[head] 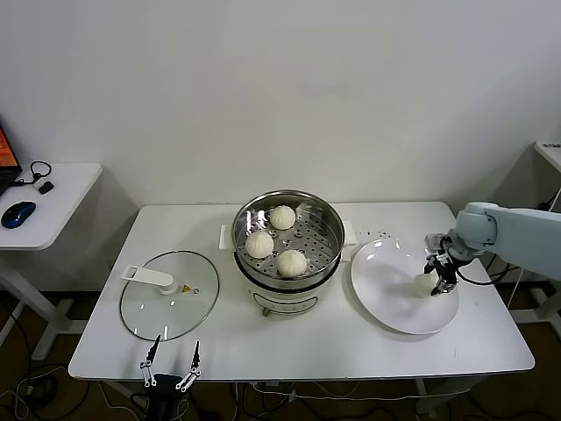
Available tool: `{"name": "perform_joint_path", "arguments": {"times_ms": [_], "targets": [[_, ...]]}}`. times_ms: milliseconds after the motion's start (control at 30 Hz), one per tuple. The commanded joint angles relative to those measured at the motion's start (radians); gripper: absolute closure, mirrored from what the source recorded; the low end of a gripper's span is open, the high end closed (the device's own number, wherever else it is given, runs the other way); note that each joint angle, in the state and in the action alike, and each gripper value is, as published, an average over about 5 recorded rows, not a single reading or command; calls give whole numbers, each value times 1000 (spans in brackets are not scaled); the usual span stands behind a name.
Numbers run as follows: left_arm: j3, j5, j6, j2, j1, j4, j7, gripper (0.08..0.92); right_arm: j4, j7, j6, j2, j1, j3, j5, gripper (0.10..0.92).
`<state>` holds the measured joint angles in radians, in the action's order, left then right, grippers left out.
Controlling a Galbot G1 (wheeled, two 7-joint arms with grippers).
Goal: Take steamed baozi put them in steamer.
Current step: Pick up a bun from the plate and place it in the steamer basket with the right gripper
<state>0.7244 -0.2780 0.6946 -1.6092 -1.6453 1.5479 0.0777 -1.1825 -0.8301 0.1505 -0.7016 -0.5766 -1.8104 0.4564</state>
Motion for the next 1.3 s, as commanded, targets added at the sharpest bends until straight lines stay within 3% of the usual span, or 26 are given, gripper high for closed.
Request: {"name": "perform_joint_path", "arguments": {"times_ms": [33, 267, 533, 1000, 1300], "targets": [[-6, -2, -2, 2, 8, -3, 2, 177, -159, -39, 1, -101, -426, -282, 219, 440], [-13, 2, -4, 5, 15, -2, 3, 177, -196, -117, -1, -227, -666, -324, 390, 435], [-20, 4, -5, 3, 14, 11, 3, 177, -194, -110, 42, -335, -644, -183, 471, 432], [-9, 17, -11, 9, 8, 31, 6, 177, -90, -15, 108, -516, -344, 2, 430, 431], [0, 18, -10, 9, 11, 18, 6, 177, 2, -18, 101, -544, -237, 15, 358, 431]]}}
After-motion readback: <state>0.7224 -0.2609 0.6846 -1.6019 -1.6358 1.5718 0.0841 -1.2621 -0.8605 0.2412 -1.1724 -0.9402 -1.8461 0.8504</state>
